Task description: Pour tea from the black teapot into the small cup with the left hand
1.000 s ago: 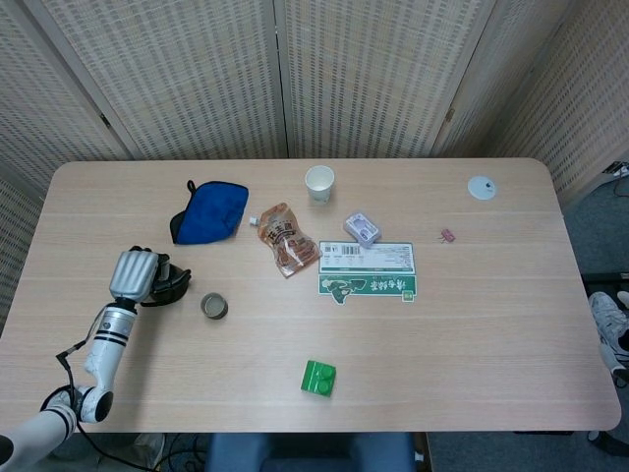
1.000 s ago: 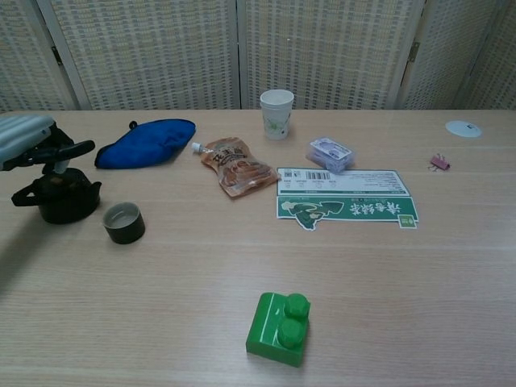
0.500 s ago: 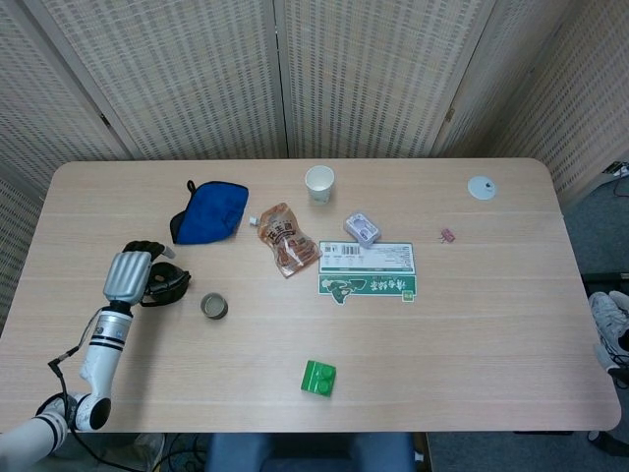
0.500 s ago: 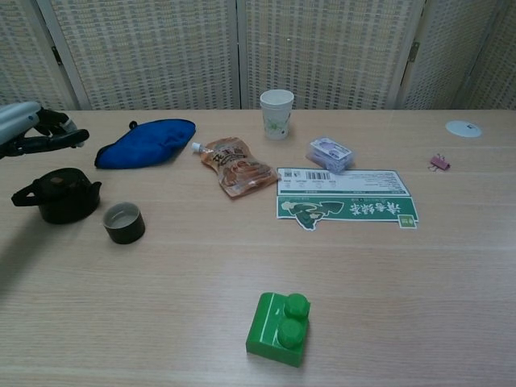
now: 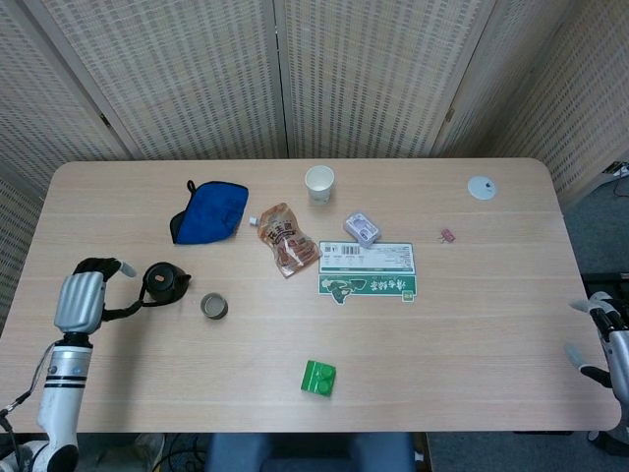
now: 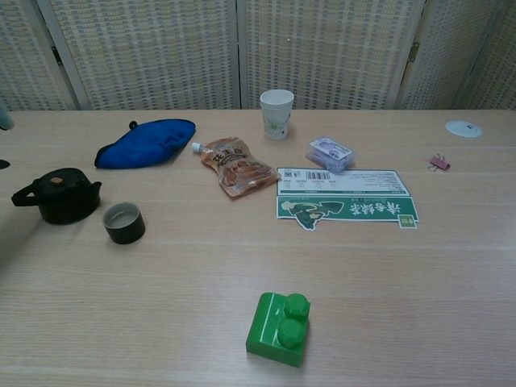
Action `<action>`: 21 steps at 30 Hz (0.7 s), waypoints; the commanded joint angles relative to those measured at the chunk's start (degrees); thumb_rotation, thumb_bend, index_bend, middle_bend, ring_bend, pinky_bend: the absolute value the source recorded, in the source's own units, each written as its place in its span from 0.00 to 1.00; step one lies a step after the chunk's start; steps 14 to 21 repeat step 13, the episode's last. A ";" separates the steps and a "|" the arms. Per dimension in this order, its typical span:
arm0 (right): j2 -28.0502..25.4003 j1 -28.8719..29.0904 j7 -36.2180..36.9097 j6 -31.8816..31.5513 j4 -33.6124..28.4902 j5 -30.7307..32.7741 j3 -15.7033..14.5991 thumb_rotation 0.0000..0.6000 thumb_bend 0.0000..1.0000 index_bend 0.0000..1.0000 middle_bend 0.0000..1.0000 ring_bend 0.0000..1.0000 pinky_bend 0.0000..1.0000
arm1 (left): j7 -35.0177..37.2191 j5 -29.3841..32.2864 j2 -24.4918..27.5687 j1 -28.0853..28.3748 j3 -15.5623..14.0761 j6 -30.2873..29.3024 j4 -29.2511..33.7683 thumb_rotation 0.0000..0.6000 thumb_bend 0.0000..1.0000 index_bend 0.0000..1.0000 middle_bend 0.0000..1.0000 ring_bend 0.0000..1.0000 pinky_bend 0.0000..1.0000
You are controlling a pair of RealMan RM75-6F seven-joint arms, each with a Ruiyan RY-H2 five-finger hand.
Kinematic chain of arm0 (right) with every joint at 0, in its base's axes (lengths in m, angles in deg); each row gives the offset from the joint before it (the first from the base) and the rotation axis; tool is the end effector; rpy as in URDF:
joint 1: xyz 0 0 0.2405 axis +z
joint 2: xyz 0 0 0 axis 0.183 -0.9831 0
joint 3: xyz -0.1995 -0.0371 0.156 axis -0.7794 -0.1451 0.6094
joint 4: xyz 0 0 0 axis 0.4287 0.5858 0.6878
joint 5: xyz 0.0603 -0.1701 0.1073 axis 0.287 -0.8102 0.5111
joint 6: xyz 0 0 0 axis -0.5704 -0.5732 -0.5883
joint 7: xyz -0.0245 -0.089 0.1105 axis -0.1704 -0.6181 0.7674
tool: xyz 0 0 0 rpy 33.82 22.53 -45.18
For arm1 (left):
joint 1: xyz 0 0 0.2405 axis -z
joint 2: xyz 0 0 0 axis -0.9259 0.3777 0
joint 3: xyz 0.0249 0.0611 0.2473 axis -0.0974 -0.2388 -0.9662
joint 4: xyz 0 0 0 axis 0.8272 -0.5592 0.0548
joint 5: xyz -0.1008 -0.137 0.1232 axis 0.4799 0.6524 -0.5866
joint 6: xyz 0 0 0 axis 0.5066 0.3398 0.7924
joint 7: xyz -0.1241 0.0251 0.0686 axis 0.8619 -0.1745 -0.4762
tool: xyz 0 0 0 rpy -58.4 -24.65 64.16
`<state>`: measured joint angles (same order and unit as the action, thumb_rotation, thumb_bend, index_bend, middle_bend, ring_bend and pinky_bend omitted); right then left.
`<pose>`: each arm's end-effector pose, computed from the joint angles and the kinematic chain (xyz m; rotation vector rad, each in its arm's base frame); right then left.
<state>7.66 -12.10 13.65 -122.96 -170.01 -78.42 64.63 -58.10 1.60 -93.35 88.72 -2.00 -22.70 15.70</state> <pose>-0.3219 -0.1510 0.1961 1.3173 -0.8050 0.8674 -0.2714 0.2900 0.1007 -1.3314 -0.9289 -1.0369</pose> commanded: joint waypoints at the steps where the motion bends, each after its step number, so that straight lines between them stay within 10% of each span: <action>1: 0.63 0.29 0.45 0.39 0.35 -0.54 -0.47 1.00 0.19 0.33 0.35 0.25 0.23 | -3.15 -2.36 1.87 -3.81 -2.23 -5.17 3.33 1.00 0.14 0.47 0.41 0.32 0.22; 21: 1.90 1.14 1.48 1.03 1.39 -2.57 -1.76 1.00 0.19 0.33 0.35 0.25 0.23 | -4.43 -10.84 5.31 -11.91 -9.31 -13.78 9.73 1.00 0.14 0.47 0.41 0.32 0.22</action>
